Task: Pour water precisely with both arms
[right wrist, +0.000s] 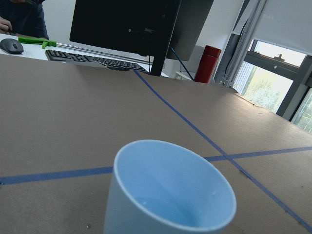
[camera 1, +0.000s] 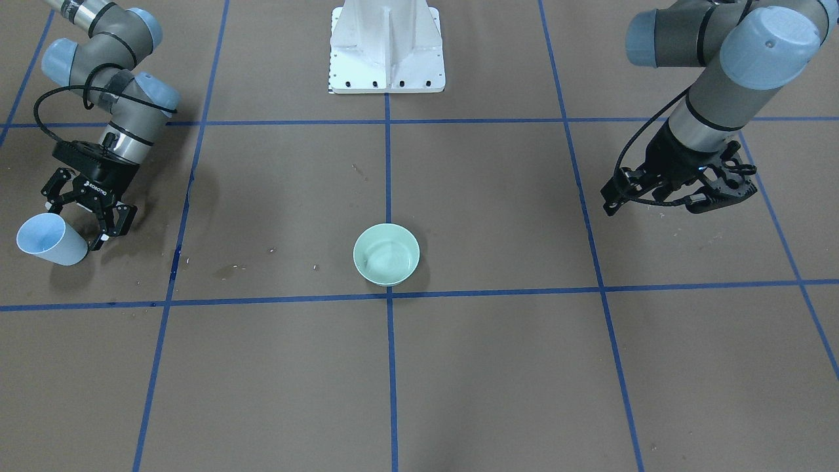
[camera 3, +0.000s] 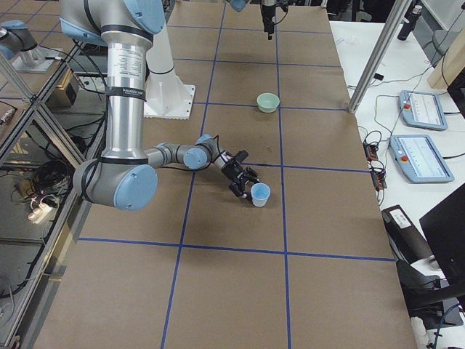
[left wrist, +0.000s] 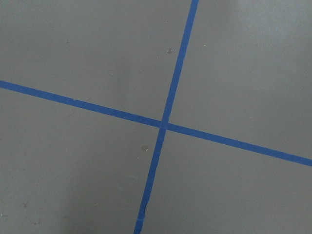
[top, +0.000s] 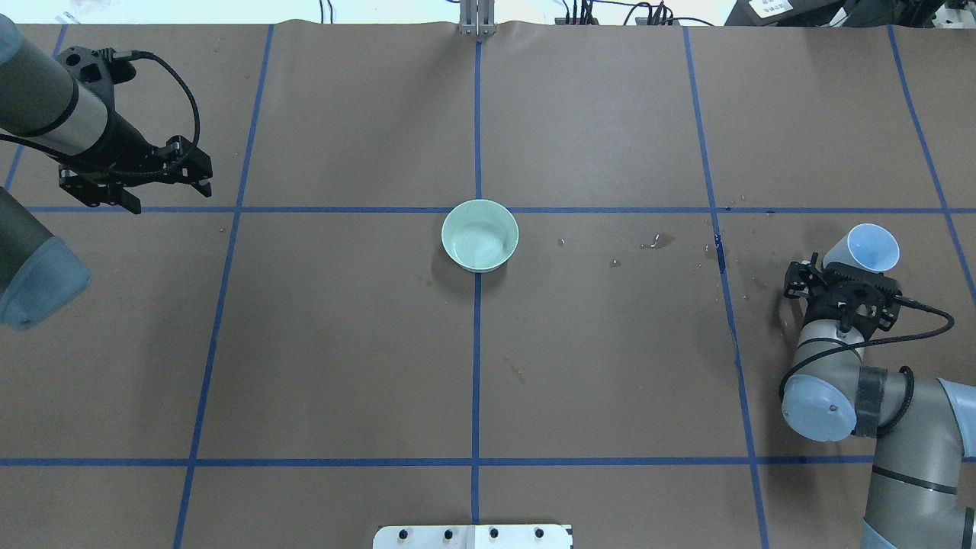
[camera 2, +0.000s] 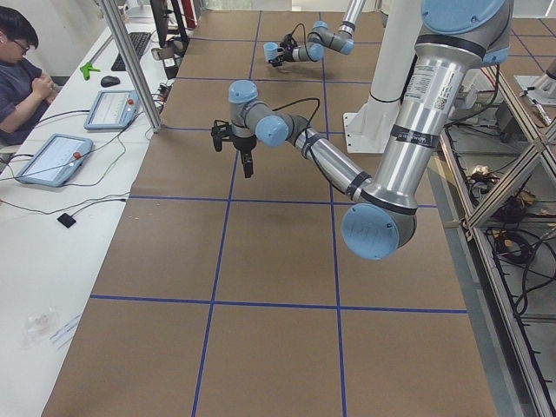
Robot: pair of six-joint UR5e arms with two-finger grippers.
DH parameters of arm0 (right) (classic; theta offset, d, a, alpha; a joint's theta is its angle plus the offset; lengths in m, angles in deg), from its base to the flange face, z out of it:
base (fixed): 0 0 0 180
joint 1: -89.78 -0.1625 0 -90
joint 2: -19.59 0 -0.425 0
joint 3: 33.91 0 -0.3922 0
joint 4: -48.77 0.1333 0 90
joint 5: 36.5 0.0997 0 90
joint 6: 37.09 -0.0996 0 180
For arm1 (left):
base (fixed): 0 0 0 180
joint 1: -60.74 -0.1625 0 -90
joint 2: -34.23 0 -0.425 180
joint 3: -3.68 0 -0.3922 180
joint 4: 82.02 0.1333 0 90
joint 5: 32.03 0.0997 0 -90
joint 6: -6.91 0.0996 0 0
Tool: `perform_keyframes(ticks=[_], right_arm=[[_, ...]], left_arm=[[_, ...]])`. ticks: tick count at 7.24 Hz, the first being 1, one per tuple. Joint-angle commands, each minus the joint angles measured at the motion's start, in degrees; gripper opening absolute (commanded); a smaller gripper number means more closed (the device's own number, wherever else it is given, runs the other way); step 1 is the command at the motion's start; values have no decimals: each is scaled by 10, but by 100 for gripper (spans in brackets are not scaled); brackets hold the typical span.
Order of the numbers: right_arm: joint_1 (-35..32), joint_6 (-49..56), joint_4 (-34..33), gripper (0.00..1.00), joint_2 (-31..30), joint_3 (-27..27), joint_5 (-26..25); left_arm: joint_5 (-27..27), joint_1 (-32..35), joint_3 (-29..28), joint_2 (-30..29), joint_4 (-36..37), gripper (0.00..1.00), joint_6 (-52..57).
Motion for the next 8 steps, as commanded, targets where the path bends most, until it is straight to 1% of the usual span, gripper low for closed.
perform_keyframes(ticks=[1, 4, 5, 6, 7, 8], right_arm=[[-6, 1, 0, 99, 1, -7, -4], [-19, 2, 4, 99, 1, -20, -4], [-27, 22, 53, 98, 1, -45, -4], [-32, 65, 120, 98, 3, -72, -5], [-36, 86, 153, 98, 3, -87, -5], [-41, 88, 159, 94, 3, -90, -4]], left_arm=[[0, -1, 0, 0, 0, 100, 0], [0, -2, 0, 0, 0, 100, -1], [0, -2, 1, 0, 0, 100, -1], [0, -2, 1, 1, 0, 100, -1], [0, -2, 1, 1, 0, 100, -1], [0, -2, 1, 0, 0, 100, -1]])
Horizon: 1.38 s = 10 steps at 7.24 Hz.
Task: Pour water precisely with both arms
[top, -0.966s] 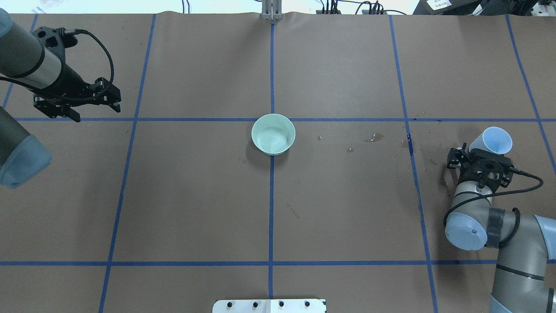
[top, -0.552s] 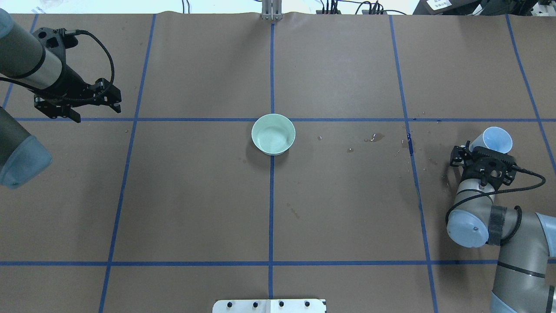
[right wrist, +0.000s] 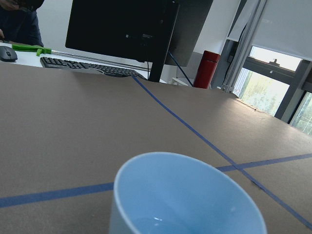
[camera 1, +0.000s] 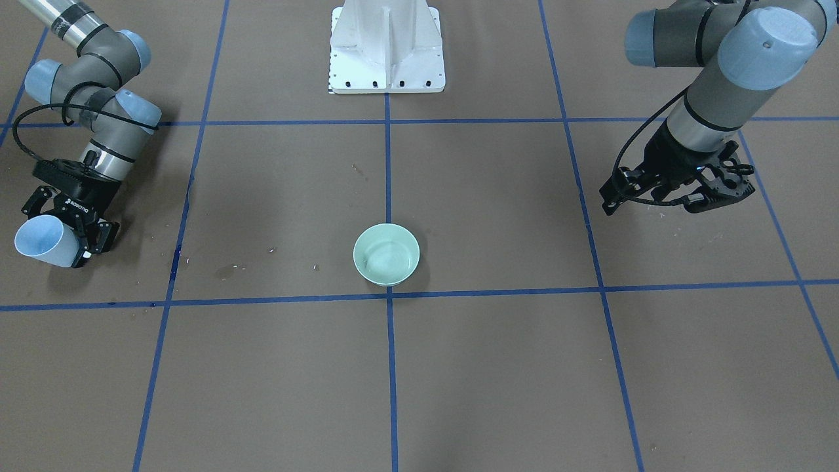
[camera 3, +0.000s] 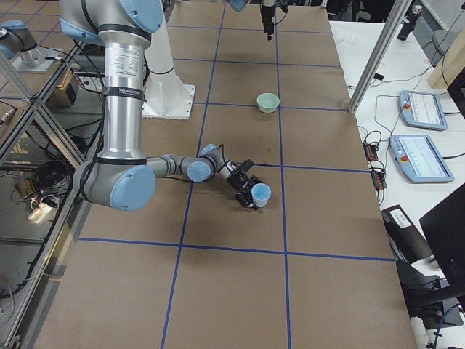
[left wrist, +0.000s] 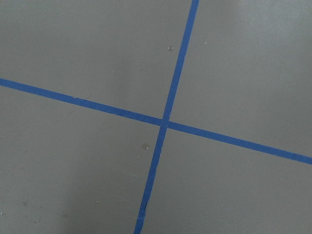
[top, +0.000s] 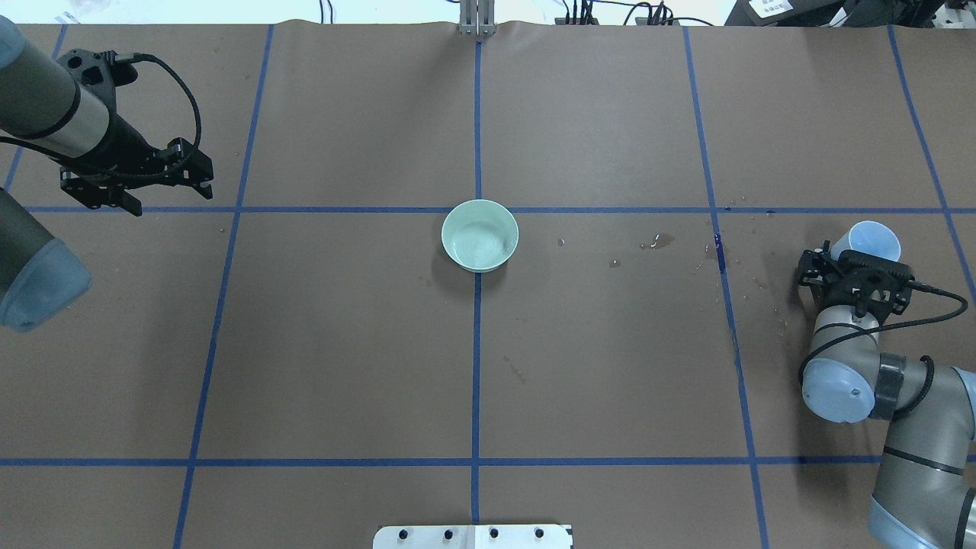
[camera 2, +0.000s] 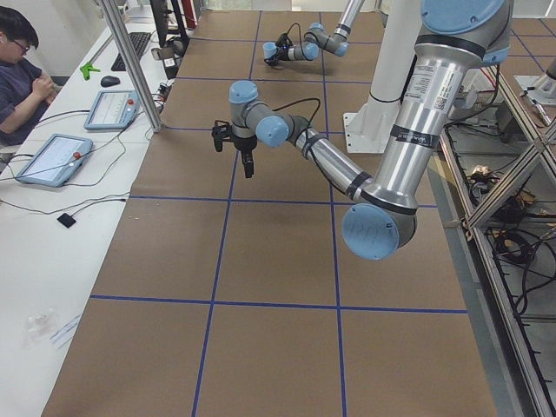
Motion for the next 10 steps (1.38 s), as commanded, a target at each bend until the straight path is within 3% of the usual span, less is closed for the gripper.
perform_keyframes(ticks=[1, 2, 4, 5, 8, 10], right_arm=[[-12, 20, 26, 89, 0, -11, 1], [-21, 24, 26, 79, 0, -10, 1], [-32, 34, 26, 12, 1, -5, 1], [-46, 69, 27, 0, 2, -4, 0], [-94, 216, 187, 0, 4, -6, 13], [-101, 291, 267, 0, 30, -6, 62]], left_arm=[[0, 0, 0, -1, 0, 100, 0], [0, 0, 0, -1, 0, 100, 0], [-1, 0, 0, -1, 0, 100, 0], [-1, 0, 0, -1, 1, 100, -1], [-1, -1, 0, -4, 1, 100, -4], [-2, -1, -1, -5, 0, 100, 0]])
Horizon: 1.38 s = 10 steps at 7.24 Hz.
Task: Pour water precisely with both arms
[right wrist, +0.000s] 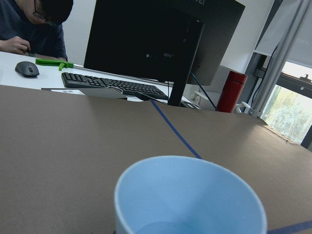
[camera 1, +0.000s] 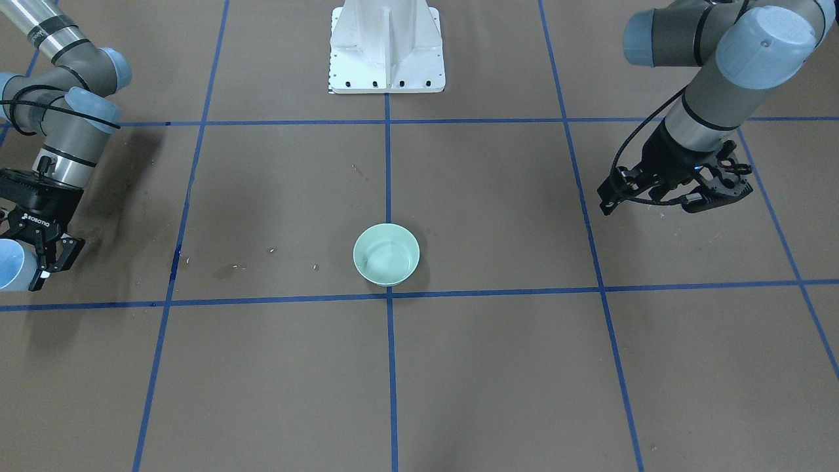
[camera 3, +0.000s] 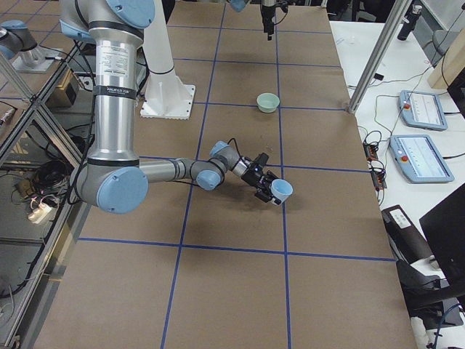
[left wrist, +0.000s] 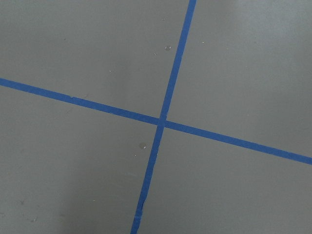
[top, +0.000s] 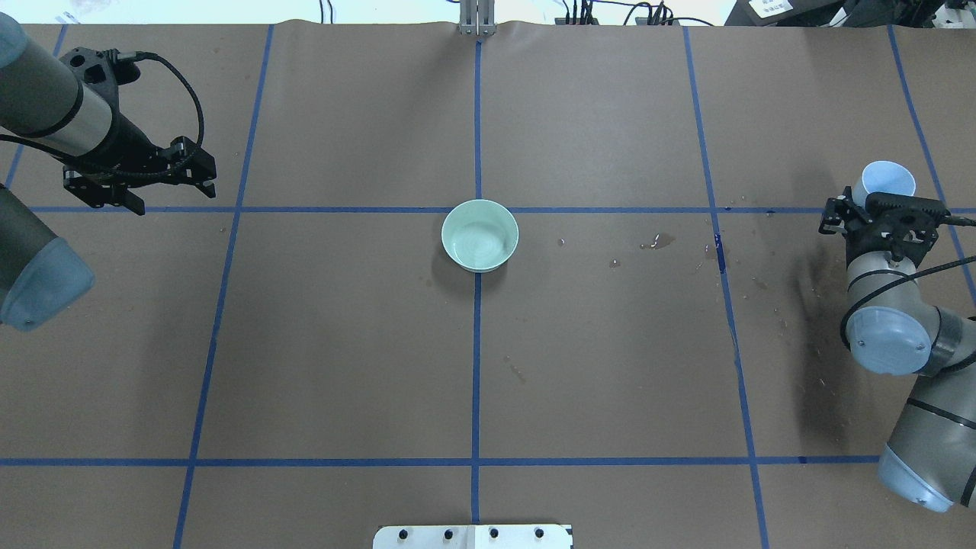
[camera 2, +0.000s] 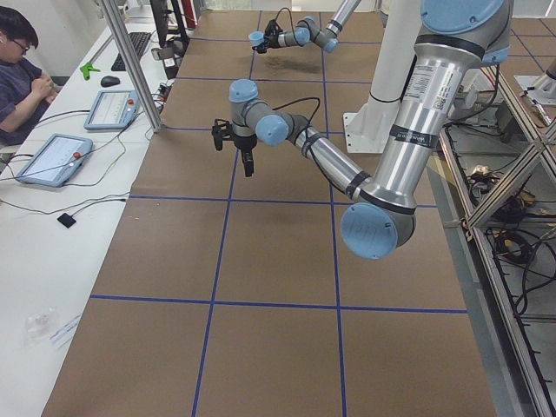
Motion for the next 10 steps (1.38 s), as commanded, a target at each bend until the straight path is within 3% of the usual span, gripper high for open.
perform_keyframes(ticks=[1, 5, 6, 10], right_arm=[[-5, 56, 48, 0, 51, 0, 63], [-6, 167, 50, 0, 69, 127, 267], [-6, 176, 49, 0, 102, 132, 328], [-4, 249, 39, 0, 148, 150, 462]], left_arm=[[0, 0, -2, -1, -2, 100, 3], [0, 23, -12, 4, 0, 100, 86], [-1, 28, -10, 5, 0, 100, 87], [1, 62, -10, 26, -1, 100, 162]])
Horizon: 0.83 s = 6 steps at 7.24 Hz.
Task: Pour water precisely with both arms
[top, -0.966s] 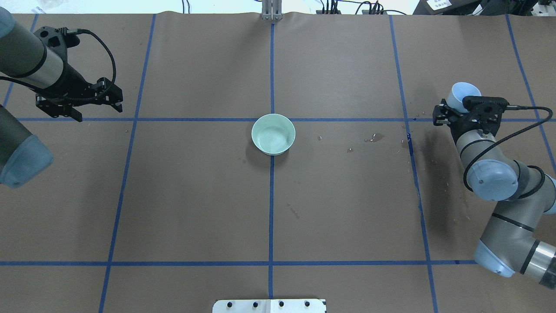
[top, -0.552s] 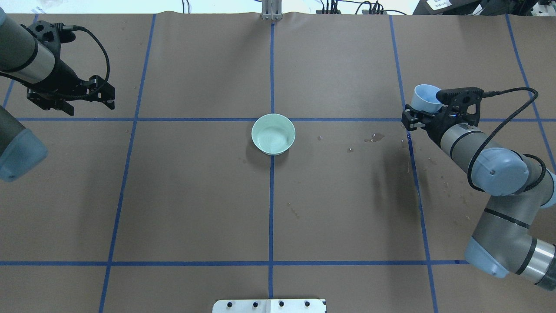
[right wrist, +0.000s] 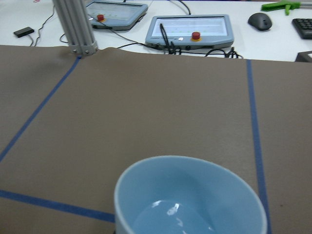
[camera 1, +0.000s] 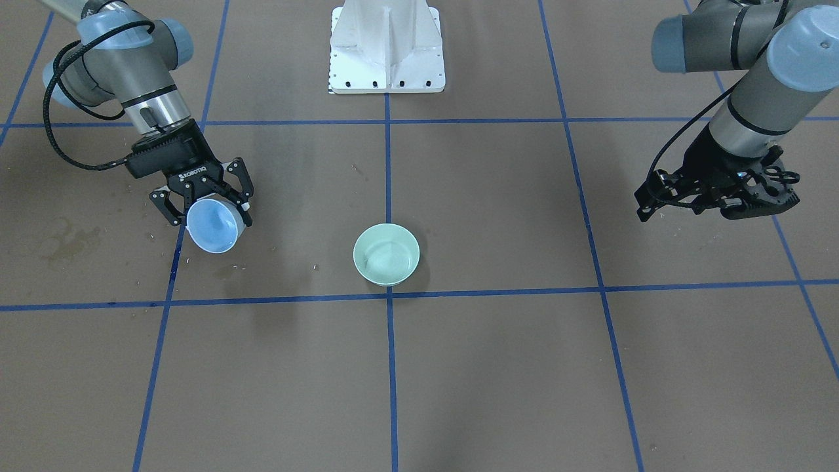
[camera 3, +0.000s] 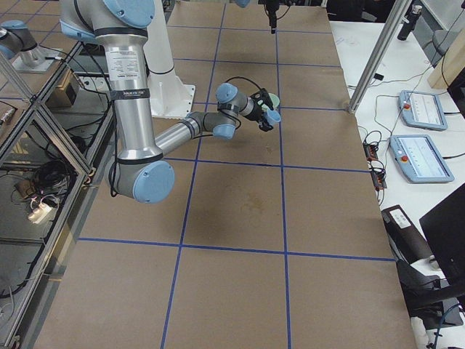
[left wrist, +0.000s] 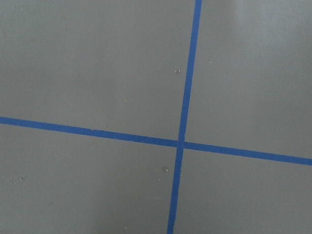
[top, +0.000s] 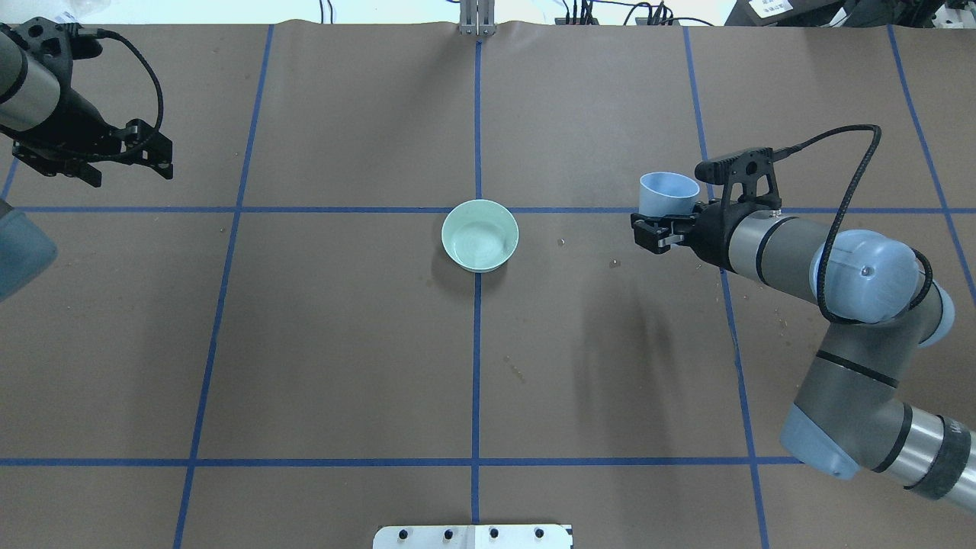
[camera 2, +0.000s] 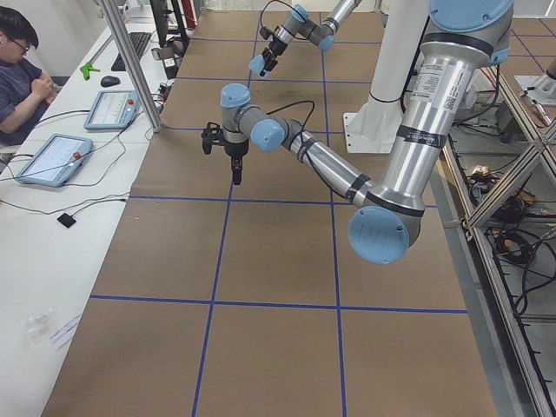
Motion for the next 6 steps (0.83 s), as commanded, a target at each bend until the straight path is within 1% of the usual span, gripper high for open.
perform_keyframes(ticks=[1, 2, 4, 5, 6], right_arm=[[6, 33, -7, 0, 31, 1, 49], [12, 32, -12, 0, 47, -2, 42], [27, 32, -34, 0, 75, -7, 31], [32, 29, -44, 0, 101, -17, 20], [48, 27, -73, 0, 134, -23, -17]], left_arm=[[1, 26, 3, 15, -1, 100, 60], [1, 36, 1, 23, -1, 100, 82], [1, 38, 2, 28, -2, 100, 84], [1, 38, -1, 28, -1, 100, 84], [1, 38, -3, 29, -1, 100, 85]])
